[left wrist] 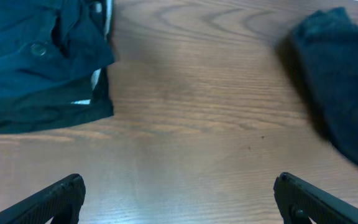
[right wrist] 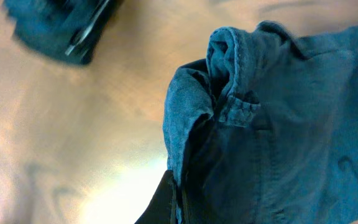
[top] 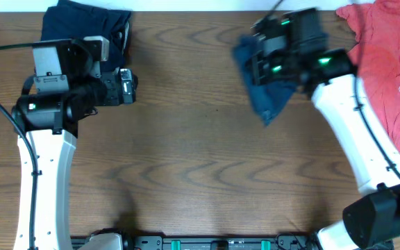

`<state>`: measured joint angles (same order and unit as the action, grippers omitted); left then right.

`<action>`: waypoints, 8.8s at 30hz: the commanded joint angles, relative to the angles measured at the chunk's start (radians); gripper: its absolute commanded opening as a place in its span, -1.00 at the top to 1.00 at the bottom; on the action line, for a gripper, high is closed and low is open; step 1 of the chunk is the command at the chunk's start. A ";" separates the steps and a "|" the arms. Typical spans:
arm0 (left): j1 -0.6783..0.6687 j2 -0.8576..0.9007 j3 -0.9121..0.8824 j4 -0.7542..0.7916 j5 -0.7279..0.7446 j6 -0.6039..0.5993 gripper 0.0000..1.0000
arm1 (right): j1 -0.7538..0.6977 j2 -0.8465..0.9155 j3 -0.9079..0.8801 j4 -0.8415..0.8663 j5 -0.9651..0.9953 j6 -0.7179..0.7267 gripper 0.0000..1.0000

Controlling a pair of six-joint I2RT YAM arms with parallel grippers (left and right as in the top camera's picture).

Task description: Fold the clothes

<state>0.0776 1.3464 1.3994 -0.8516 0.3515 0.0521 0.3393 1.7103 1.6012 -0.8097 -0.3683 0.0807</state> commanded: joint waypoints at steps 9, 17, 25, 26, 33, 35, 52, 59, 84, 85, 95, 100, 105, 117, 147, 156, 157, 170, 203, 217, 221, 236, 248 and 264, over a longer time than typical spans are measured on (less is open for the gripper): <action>0.018 -0.002 0.010 -0.016 -0.006 -0.001 -0.97 | 0.143 0.105 -0.012 -0.194 0.013 -0.117 0.85; 0.018 0.000 0.010 -0.015 -0.032 -0.001 -0.96 | 0.144 0.084 0.003 -0.237 -0.020 -0.228 -0.03; 0.018 0.000 0.010 -0.016 -0.031 -0.002 -0.96 | 0.154 0.118 0.013 -0.126 0.120 -0.151 -0.01; 0.018 0.000 0.010 -0.016 -0.031 -0.002 -0.97 | 0.161 0.132 0.013 -0.105 0.122 -0.130 0.00; 0.018 0.000 0.010 -0.016 -0.032 -0.005 -0.97 | 0.231 0.283 0.013 0.059 0.142 -0.074 -0.01; 0.018 0.000 0.010 -0.017 -0.032 -0.010 -0.97 | 0.251 0.323 0.014 0.086 0.174 -0.074 -0.02; 0.018 0.023 0.010 -0.032 -0.031 -0.013 -0.97 | 0.309 0.504 0.014 0.179 0.365 -0.089 -0.35; 0.018 0.076 0.010 -0.047 -0.031 -0.013 -0.97 | 0.309 0.536 0.014 0.224 0.381 -0.105 -0.07; 0.018 0.090 0.010 -0.052 -0.031 -0.012 -0.97 | 0.199 0.511 0.573 -0.450 0.394 0.027 0.98; 0.018 0.090 0.010 -0.052 -0.031 -0.012 -0.97 | 0.187 0.505 0.603 -0.482 0.394 0.027 0.98; 0.018 0.090 0.010 -0.049 -0.031 -0.008 -0.97 | -0.062 0.445 0.705 -0.724 0.395 0.031 0.97; 0.018 0.091 0.010 -0.037 -0.031 -0.008 -0.97 | -0.243 0.425 0.705 -0.772 0.386 0.031 0.97; 0.018 0.091 0.010 -0.027 -0.031 -0.006 -0.97 | -0.404 0.415 0.705 -0.808 0.383 0.032 0.97; 0.018 0.091 0.010 -0.018 -0.031 0.019 -0.97 | -0.744 0.416 0.701 -0.800 0.456 0.106 0.98; 0.018 0.091 0.010 -0.007 -0.034 0.026 -0.96 | -0.444 0.472 0.692 -0.545 0.348 -0.053 -0.74; 0.018 0.091 0.010 -0.008 -0.055 0.026 -0.97 | -0.265 0.720 0.692 -0.461 0.289 -0.075 -0.66; 0.018 0.091 0.010 -0.008 -0.055 0.026 -0.97 | -0.248 0.745 0.692 -0.443 0.288 -0.074 -0.66; 0.018 0.091 0.010 -0.007 -0.058 0.026 -0.97 | -0.154 0.908 0.692 -0.274 0.288 0.012 -0.49; 0.155 0.090 0.010 -0.034 -0.278 -0.009 -0.96 | 0.335 0.966 0.805 -0.650 0.073 -0.446 -0.57; 0.176 0.090 0.010 -0.034 -0.246 -0.009 -0.96 | 0.279 0.951 1.394 -0.885 0.183 -0.238 -0.77; 0.174 0.090 0.010 -0.034 -0.217 -0.009 -0.96 | 0.158 0.951 1.445 -0.873 0.358 -0.108 -0.78; 0.145 0.090 0.010 -0.048 -0.208 -0.009 -0.96 | -0.290 0.953 1.265 -0.849 0.387 -0.048 -0.79; 0.145 0.090 0.010 -0.049 -0.202 -0.012 -0.96 | -0.323 0.953 0.969 -0.644 0.332 -0.025 0.09; 0.145 0.090 0.010 -0.049 -0.203 -0.013 -0.96 | -0.210 0.953 0.633 -0.343 0.176 -0.143 0.98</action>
<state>0.2253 1.4384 1.3994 -0.8974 0.1375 0.0486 0.0570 2.5916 2.3074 -1.1610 -0.0799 0.0055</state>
